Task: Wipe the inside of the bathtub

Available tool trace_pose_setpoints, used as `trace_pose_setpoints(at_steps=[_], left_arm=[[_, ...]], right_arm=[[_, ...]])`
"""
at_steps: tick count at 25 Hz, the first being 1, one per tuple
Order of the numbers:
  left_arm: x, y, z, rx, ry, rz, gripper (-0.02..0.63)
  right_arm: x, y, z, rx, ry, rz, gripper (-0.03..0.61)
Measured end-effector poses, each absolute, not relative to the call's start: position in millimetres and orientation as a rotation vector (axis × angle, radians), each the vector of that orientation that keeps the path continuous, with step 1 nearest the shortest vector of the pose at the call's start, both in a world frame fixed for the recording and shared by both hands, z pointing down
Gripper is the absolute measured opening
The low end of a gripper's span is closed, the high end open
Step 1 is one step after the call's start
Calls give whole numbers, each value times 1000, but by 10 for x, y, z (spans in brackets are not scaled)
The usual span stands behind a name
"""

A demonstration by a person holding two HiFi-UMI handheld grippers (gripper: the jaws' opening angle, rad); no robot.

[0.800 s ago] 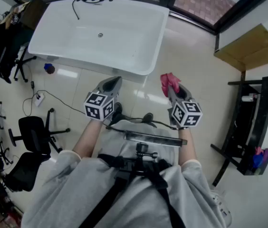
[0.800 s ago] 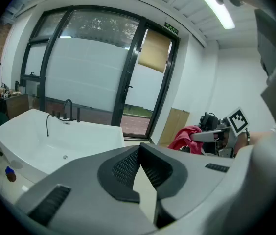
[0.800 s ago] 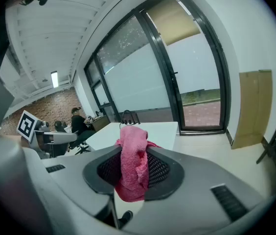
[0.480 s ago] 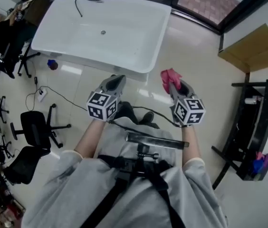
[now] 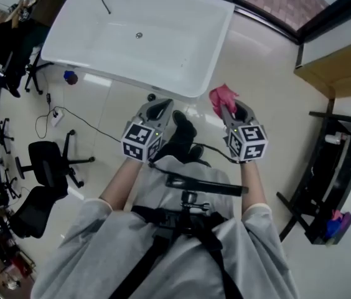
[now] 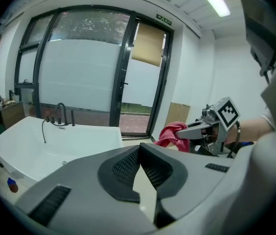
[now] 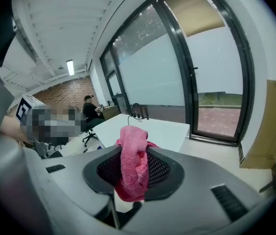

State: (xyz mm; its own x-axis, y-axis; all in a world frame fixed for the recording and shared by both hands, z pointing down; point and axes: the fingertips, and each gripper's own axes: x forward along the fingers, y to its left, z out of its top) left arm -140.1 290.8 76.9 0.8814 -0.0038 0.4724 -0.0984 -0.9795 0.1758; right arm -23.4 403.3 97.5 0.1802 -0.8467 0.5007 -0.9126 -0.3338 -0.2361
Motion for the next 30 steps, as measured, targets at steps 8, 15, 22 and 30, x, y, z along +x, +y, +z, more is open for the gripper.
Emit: trace_pose_setpoints(at_steps=[8, 15, 22, 30], left_arm=[[-871, 2572, 1084, 2839, -61, 758, 6], [-573, 2312, 1282, 2776, -61, 773, 6], [-382, 1961, 1252, 2748, -57, 718, 6], [-243, 1603, 1407, 2653, -254, 667, 6]], right_arm=[[48, 3471, 1211, 2168, -1749, 882, 100], [306, 3095, 1444, 1996, -1748, 901, 100], [594, 2610, 1596, 1795, -1764, 848, 100], [907, 2183, 1901, 1427, -1835, 794, 100]])
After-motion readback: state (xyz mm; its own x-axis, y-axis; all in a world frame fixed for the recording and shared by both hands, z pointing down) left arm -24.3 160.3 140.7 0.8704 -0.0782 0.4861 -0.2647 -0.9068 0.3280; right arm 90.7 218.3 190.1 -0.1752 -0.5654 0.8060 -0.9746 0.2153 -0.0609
